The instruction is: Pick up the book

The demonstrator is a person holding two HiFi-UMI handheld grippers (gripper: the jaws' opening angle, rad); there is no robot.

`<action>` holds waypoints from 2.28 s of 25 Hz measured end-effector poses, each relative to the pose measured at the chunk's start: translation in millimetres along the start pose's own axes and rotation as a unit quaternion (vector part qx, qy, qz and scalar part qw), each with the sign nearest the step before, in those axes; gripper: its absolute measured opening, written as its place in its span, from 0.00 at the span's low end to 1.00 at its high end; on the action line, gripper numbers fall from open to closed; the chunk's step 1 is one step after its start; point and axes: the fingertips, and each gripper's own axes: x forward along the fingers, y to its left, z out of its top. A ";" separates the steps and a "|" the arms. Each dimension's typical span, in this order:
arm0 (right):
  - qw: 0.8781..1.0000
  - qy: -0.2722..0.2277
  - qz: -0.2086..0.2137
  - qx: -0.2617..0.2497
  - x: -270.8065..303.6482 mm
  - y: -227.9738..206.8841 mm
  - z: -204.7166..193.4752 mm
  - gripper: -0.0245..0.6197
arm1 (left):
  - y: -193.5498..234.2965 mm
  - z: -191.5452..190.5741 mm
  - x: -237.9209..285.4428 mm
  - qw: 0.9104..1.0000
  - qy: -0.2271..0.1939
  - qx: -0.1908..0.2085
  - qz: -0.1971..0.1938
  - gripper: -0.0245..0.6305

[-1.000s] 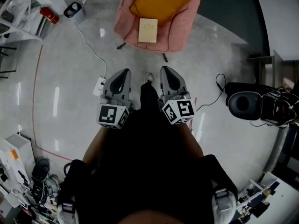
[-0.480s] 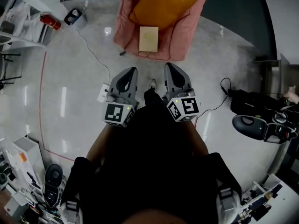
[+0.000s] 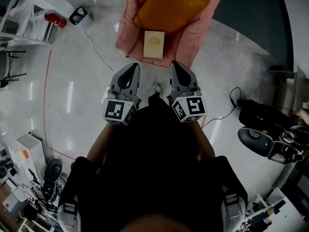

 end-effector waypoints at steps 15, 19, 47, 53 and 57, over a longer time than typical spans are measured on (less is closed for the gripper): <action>1.000 0.019 0.003 0.006 40.4 -61.7 -3.5 0.04 | 6.0 -11.4 64.3 1.000 0.022 -0.004 0.020 0.05; 0.999 0.031 -0.003 0.006 64.4 -78.1 -14.4 0.04 | 19.7 -22.6 92.2 0.999 0.034 -0.001 0.013 0.05; 0.984 0.162 -0.049 0.059 227.3 -143.7 -189.6 0.04 | 158.8 -175.8 234.9 0.990 0.115 -0.081 -0.002 0.05; 0.979 0.192 -0.056 0.045 248.1 -161.4 -231.9 0.04 | 177.9 -212.6 247.6 0.986 0.132 -0.102 0.004 0.05; 0.977 0.202 -0.060 0.046 257.6 -173.7 -260.0 0.04 | 187.1 -240.4 248.8 0.983 0.145 -0.109 0.014 0.05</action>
